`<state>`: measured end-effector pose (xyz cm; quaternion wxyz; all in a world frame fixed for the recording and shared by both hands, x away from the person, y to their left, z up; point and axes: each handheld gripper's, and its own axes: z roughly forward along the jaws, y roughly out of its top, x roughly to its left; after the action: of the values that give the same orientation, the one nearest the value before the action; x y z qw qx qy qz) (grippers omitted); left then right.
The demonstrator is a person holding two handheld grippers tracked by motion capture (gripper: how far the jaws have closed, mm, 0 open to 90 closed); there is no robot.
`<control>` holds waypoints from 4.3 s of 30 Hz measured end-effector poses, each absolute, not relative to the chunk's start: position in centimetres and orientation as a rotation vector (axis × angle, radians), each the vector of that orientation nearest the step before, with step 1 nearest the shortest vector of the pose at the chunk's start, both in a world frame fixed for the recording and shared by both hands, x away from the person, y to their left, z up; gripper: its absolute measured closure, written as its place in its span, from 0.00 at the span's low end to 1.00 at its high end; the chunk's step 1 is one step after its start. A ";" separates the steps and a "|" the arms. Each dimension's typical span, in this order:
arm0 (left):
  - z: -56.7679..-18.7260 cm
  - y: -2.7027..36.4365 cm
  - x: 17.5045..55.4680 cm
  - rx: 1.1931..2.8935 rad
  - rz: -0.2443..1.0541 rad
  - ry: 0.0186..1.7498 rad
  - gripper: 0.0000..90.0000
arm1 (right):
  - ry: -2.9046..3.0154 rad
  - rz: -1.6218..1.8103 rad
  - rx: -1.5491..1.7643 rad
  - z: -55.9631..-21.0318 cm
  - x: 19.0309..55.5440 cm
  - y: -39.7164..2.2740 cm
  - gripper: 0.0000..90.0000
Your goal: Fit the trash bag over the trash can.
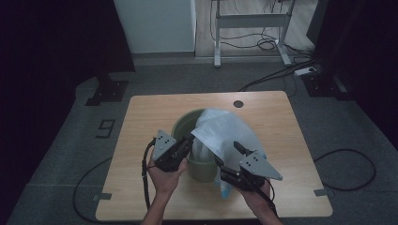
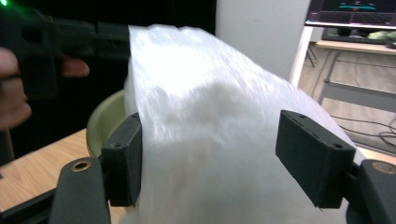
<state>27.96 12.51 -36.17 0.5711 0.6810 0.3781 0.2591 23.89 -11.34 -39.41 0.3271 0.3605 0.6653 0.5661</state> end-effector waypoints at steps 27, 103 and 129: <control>-36.6 18.4 26.7 1.505 0.627 0.966 1.00 | 1.761 1.463 0.959 -42.1 22.7 -14.0 0.78; -37.2 23.2 28.1 1.534 0.625 1.032 1.00 | 1.800 1.615 0.907 -46.0 21.9 -13.3 0.30; -38.5 25.5 27.2 1.512 0.571 1.051 1.00 | 1.790 1.303 1.025 -46.5 27.2 -17.7 0.99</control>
<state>27.18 25.51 -38.50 0.5703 0.6443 0.4477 0.2433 27.22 -17.69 -46.50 0.3436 0.3947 0.6888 0.5017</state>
